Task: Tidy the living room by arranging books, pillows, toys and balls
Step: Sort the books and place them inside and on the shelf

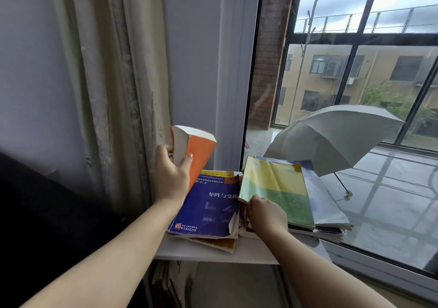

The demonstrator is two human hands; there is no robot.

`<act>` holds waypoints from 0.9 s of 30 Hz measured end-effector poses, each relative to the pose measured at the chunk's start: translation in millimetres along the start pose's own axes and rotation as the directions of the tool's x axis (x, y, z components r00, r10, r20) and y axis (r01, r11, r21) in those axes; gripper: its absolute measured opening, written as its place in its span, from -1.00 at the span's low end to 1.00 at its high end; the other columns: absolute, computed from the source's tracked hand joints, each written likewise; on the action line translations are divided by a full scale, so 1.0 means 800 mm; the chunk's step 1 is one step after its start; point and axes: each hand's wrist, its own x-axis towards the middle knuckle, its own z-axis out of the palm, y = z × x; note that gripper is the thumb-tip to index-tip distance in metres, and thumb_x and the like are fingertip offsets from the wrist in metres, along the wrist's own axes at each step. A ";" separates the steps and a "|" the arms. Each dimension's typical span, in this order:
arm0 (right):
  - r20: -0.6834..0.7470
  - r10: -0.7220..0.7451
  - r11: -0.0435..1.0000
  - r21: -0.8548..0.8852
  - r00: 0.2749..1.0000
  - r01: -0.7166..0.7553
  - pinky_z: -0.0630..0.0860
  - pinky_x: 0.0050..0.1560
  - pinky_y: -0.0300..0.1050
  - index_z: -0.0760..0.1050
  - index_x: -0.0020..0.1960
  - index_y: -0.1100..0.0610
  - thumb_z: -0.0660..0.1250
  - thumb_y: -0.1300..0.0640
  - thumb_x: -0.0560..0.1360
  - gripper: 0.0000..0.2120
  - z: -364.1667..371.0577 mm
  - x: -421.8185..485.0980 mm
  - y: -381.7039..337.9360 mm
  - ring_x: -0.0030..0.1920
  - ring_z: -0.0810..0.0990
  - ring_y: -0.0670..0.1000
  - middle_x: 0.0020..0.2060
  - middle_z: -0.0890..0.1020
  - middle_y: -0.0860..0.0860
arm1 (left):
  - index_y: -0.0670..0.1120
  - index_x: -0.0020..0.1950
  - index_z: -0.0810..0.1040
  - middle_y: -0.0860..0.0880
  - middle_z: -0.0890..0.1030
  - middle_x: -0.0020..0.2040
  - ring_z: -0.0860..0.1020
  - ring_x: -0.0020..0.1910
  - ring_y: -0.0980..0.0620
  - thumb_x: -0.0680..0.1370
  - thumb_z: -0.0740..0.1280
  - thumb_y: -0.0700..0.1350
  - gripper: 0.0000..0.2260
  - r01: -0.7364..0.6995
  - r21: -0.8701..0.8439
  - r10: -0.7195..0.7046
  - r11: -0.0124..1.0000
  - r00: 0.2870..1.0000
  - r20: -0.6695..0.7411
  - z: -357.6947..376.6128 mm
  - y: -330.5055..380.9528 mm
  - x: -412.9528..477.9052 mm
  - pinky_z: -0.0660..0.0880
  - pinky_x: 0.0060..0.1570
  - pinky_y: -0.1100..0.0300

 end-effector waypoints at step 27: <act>0.466 0.178 0.094 0.869 0.867 -0.486 0.61 -0.09 0.08 0.44 -0.03 0.19 0.16 0.31 0.53 -0.89 0.004 -0.016 -0.067 -0.16 0.62 0.14 -0.15 0.60 0.16 | -0.03 0.30 0.45 0.00 0.38 0.37 0.36 0.34 0.02 0.59 0.23 -0.06 -0.72 0.016 0.495 -0.384 0.869 0.651 0.654 -0.024 -0.094 -0.048 0.30 0.30 0.20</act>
